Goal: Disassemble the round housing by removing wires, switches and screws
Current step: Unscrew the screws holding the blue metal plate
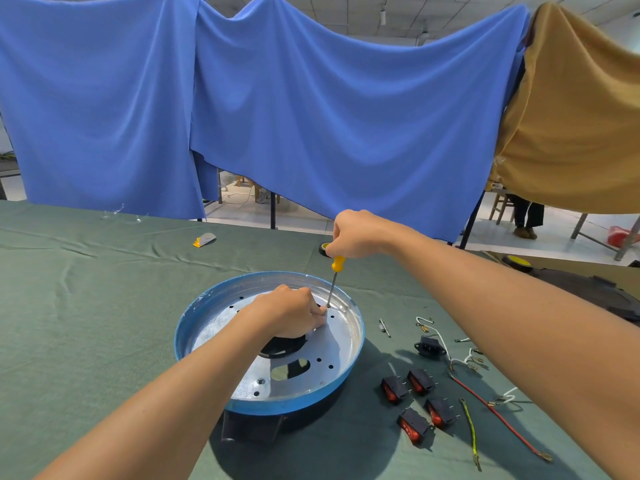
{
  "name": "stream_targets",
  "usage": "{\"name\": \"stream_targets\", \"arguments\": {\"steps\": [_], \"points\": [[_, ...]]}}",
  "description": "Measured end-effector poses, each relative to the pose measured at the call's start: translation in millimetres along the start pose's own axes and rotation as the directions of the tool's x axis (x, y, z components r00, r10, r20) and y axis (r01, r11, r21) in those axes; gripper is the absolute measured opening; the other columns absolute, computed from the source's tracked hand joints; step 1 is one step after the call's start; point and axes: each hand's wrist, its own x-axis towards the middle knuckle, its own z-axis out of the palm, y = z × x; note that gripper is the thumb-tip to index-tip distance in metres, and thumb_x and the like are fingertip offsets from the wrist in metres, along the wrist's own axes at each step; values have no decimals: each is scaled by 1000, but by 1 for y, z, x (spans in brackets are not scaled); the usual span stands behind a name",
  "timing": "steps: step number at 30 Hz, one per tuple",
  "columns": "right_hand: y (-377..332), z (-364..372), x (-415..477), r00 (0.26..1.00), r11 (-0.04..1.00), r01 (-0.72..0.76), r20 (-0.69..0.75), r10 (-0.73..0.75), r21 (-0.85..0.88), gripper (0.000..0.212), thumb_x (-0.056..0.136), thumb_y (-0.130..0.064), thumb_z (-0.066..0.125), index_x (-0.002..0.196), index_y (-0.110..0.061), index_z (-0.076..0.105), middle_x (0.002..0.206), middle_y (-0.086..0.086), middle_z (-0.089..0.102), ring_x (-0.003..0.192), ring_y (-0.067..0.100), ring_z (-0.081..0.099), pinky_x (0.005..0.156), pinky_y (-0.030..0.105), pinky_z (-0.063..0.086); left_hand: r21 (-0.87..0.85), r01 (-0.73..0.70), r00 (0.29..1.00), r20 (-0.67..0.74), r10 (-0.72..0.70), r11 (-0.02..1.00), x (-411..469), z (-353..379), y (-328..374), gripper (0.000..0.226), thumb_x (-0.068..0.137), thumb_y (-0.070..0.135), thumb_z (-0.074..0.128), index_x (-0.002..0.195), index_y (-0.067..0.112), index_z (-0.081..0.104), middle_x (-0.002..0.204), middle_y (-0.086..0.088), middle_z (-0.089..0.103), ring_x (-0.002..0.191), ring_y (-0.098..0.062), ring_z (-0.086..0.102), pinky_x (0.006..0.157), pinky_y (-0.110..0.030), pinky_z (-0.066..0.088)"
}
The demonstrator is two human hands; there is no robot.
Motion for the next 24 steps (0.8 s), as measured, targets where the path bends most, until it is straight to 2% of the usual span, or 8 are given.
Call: {"name": "stream_targets", "arguments": {"steps": [5,9,11,13,16,19,21,24], "points": [[1,1,-2,999,996,-28,-32,26,-83,46,90,-49,52,63,-14,42,64,2,45,62,23,45,52,29,30,-1,10,1000,1,-10,1000,0,0,-1,49,97,57,43,136,31,55,129,-4,54,114,-26,50,93,-41,45],[0,0,-2,1000,1000,-18,-4,18,-16,15,82,-24,57,79,-9,56,74,6,51,68,25,43,58,30,35,2,-6,1000,0,6,1000,0,1,0,50,97,57,42,135,29,56,124,-4,57,111,-25,52,92,-40,46],[-1,-2,-3,1000,999,-19,26,18,37,24,79,-25,59,94,-7,64,79,6,57,68,24,48,57,29,39,8,-10,1000,-2,10,1000,-1,0,0,50,97,57,41,136,29,55,124,-4,57,110,-25,52,91,-39,46],[-3,-2,-4,999,1000,-18,41,18,18,28,82,-34,59,85,-7,63,72,5,56,64,24,49,55,26,39,17,-7,1000,-2,7,1000,-1,0,-1,50,97,58,41,136,29,55,126,-5,57,111,-26,52,93,-41,46],[-2,-1,-3,1000,999,-27,2,27,-32,45,90,-48,55,64,-12,46,62,3,44,59,22,43,52,28,32,21,-10,1000,6,10,1000,-2,0,-1,51,97,57,41,137,29,54,129,-5,55,114,-27,51,97,-44,46],[-3,0,-3,1000,1000,-20,7,20,8,23,86,-28,58,87,-6,62,75,7,54,68,23,47,58,29,38,23,-27,1000,6,27,999,-2,0,0,50,98,56,40,137,28,55,127,-5,56,113,-25,51,91,-38,45],[-4,-2,-4,999,999,-26,37,24,46,30,81,-23,58,102,-4,65,80,8,58,67,24,48,59,29,40,23,-24,1000,3,24,999,-2,0,0,50,98,56,41,137,28,55,127,-5,56,113,-26,50,90,-38,45],[-6,-2,-5,999,1000,-28,43,27,13,36,86,-44,58,80,-8,60,73,5,54,61,22,48,56,27,40,25,-12,1000,5,12,1000,-2,-1,0,50,97,57,42,137,29,55,128,-6,55,113,-27,50,95,-42,46]]}}
